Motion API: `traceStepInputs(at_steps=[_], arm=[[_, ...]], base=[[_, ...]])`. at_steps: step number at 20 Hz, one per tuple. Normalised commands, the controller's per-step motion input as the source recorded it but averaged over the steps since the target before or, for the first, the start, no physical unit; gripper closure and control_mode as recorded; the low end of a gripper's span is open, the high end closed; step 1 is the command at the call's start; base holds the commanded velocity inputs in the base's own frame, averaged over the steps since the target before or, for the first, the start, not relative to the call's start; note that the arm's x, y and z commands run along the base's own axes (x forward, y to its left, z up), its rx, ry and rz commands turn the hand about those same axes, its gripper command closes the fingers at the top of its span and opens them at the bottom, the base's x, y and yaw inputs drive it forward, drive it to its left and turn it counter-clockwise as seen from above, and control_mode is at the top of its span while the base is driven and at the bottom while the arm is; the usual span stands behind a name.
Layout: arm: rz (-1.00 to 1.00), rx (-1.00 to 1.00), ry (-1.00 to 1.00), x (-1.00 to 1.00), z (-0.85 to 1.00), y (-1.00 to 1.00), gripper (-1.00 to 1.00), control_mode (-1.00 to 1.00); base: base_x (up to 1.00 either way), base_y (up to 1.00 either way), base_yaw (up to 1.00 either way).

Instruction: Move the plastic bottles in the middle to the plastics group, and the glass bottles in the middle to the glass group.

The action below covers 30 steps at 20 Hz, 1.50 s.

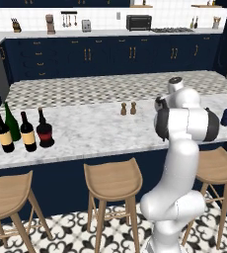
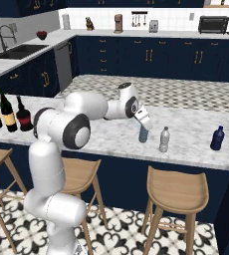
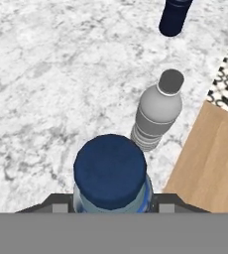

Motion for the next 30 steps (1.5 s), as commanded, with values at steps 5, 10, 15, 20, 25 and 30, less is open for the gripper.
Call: traceStepInputs(at_steps=[5,10,15,20,25,30], arm=[[-0.1,-0.08,0.0,0.19,-0.12,0.0,1.0,-1.0],[-0.09,-0.04,0.01,0.31,-0.12,-0.09,1.0,-1.0],[-0.04,0.0,0.0,0.05,0.0,-0.29,1.0,-1.0],[-0.01,0.0,0.0,0.02,0.0,-0.41,1.0,-1.0],[0.0,0.0,0.0,0.26,-0.14,-0.02,1.0,-1.0],[0.0,0.0,0.01,0.35,-0.51,0.04,1.0,-1.0]], base=[[0.0,0.0,0.0],[0.0,0.0,0.0],[0.0,0.0,0.0],[0.0,0.0,0.0],[0.0,0.0,0.0],[0.0,0.0,0.0]])
